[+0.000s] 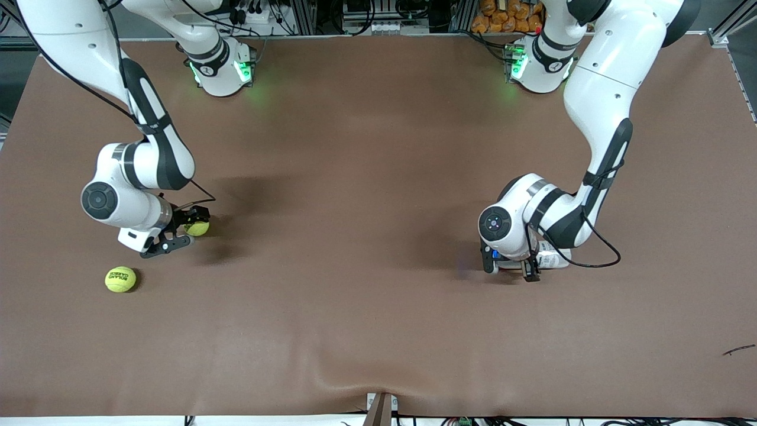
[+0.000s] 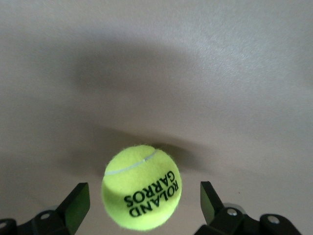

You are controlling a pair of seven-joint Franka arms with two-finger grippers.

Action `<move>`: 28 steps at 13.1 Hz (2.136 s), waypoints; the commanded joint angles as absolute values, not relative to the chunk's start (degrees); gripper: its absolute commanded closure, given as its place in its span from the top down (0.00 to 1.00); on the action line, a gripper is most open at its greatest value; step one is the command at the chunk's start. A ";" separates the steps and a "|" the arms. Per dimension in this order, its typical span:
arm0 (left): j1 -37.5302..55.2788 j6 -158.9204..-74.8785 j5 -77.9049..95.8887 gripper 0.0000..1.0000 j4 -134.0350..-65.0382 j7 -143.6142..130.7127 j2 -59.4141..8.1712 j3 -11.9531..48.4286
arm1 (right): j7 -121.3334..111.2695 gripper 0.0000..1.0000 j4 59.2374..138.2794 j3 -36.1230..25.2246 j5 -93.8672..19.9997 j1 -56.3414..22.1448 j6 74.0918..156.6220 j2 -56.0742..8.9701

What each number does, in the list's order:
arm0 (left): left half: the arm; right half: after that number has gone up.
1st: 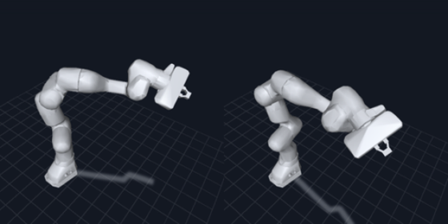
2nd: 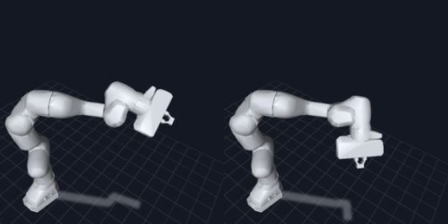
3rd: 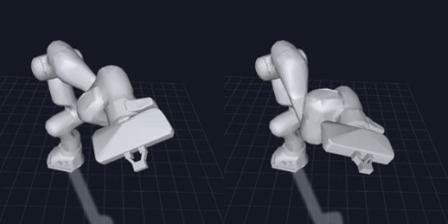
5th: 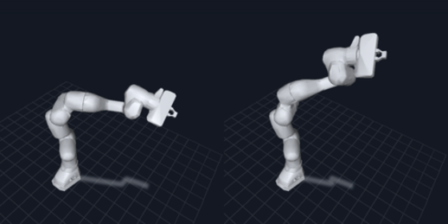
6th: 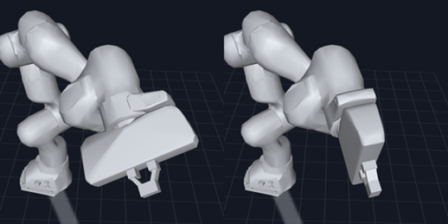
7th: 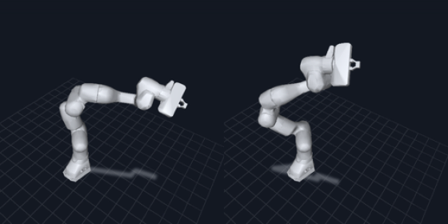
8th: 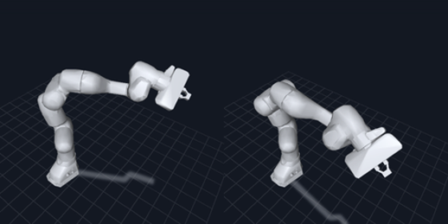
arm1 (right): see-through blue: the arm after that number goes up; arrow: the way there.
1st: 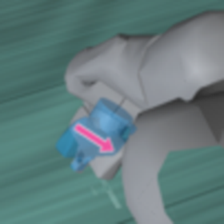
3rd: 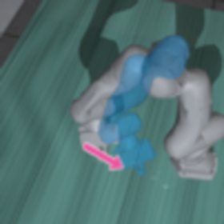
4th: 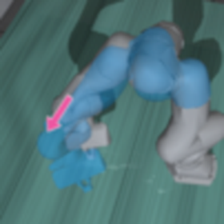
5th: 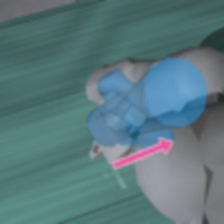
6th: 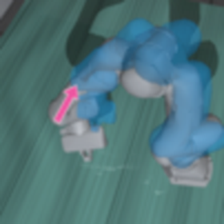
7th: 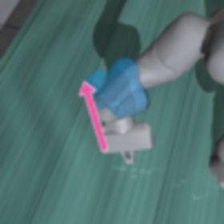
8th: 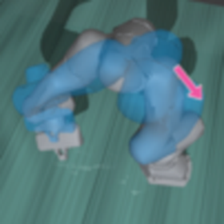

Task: Insert tennis ball vertically with right arm
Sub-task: 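Upright the can with the left gripper while the right gripper grasps a ball, then center the can with the left gripper while the right gripper carries the ball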

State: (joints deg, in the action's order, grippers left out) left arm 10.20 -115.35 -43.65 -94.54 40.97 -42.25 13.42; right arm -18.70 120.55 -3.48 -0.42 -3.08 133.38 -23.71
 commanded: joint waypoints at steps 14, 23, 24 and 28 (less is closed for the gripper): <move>11.07 -117.94 -37.73 0.77 -84.83 36.66 -41.40 24.24 | -23.99 1.00 120.85 -3.08 -0.70 -1.41 136.67 -26.54; 16.60 -159.38 -34.01 0.78 -84.99 -0.58 -44.73 28.04 | -23.82 0.42 116.74 -3.34 -5.62 -0.71 128.70 -24.70; 17.39 -164.48 -34.01 0.78 -85.16 -4.10 -46.30 27.95 | -23.82 0.42 114.54 -3.34 -5.62 0.25 126.06 -24.18; 19.42 -182.08 -34.45 0.79 -85.17 -7.73 -52.81 25.94 | -23.82 0.42 108.82 -3.43 -5.54 2.02 123.13 -21.89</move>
